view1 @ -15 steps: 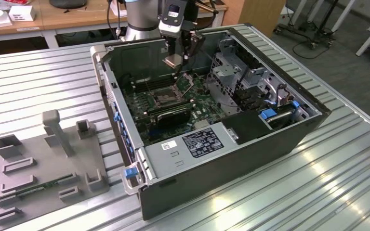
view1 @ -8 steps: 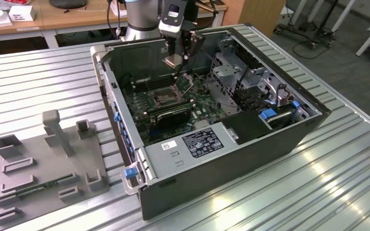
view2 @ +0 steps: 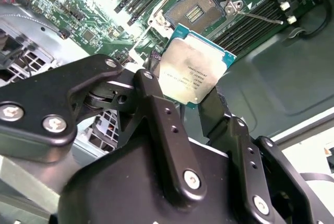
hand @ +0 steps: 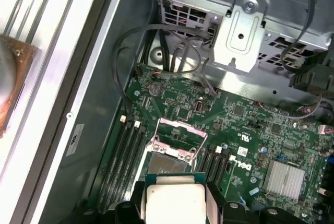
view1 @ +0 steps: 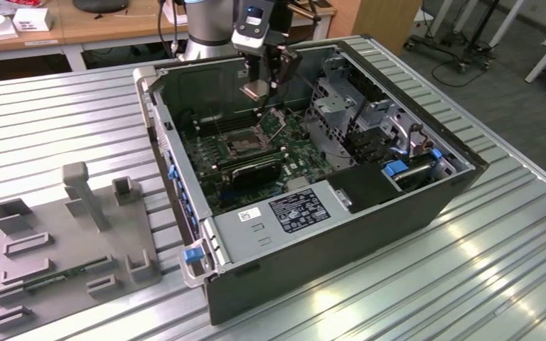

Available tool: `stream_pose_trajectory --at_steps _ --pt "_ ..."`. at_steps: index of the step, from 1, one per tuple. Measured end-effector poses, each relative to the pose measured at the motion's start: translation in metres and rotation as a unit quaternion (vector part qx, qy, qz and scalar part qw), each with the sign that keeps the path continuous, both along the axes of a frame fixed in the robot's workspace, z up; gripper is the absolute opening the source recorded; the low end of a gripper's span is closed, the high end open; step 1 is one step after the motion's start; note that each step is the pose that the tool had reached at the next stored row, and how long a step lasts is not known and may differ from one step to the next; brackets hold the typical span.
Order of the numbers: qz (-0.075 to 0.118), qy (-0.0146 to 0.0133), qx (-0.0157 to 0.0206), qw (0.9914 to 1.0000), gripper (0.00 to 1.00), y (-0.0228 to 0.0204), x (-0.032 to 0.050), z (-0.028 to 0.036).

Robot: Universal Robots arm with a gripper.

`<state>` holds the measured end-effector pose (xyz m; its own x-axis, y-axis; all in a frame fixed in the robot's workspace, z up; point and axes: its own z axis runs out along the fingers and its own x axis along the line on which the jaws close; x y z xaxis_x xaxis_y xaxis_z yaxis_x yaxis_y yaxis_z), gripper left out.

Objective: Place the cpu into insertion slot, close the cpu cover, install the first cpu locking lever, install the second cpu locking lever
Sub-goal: 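Place the cpu into insertion slot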

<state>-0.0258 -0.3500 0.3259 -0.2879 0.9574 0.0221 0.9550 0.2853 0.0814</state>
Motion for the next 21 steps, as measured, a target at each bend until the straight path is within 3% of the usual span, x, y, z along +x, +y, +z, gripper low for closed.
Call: stream_pose_trajectory --at_steps 5,21 --pt "-0.035 0.0000 0.0000 0.99939 0.54 0.0000 0.0000 -0.0003" --pt "-0.042 0.0000 0.0000 0.99912 0.54 0.0000 0.0000 -0.0005"
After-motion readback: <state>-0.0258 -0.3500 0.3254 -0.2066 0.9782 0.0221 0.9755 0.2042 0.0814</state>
